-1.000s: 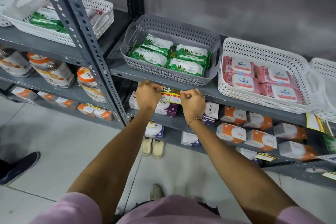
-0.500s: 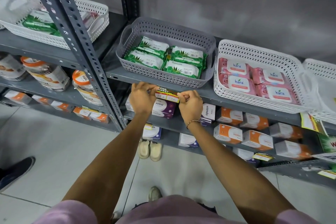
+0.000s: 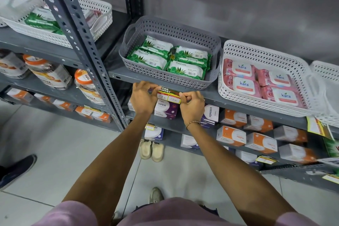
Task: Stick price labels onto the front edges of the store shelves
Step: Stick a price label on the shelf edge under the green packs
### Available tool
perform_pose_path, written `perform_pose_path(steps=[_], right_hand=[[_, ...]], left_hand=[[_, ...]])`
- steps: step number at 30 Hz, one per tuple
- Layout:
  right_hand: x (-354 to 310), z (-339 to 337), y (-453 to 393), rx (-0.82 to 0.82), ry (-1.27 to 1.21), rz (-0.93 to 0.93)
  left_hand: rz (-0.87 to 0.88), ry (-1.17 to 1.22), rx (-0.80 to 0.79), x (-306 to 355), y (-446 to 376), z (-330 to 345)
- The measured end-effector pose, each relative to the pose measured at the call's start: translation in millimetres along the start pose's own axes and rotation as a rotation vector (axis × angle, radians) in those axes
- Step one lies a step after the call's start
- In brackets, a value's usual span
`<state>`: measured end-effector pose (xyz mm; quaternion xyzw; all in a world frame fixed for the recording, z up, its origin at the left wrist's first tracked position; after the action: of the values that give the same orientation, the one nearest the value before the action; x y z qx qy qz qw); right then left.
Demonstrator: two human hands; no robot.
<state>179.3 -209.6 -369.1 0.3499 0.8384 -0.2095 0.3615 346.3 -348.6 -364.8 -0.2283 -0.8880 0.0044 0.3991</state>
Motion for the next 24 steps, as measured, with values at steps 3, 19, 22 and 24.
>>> perform_pose_path(steps=[3,19,22,24], right_hand=[[0,1,-1,0.008,0.015,-0.005],[-7,4,1,0.085,0.035,0.004],[-11,5,2,0.127,0.103,0.016],[-10,5,1,0.131,0.137,0.028]], left_hand=[[0.014,-0.024,-0.018,1,-1,2],[0.054,0.013,-0.153,12,-2,20],[0.033,-0.033,-0.145,13,-6,20],[0.035,-0.045,-0.143,14,-8,19]])
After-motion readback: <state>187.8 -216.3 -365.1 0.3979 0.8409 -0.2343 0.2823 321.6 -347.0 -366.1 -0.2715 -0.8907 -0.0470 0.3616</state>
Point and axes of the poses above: each hand's wrist, its own y-axis away from the middle knuckle, its own z-axis out of the palm, x = y × z, the point moved 9 cm from there along -y, towards the middle knuckle, and after that the axes turned 13 degrees about -x, right-handed, at the moved point
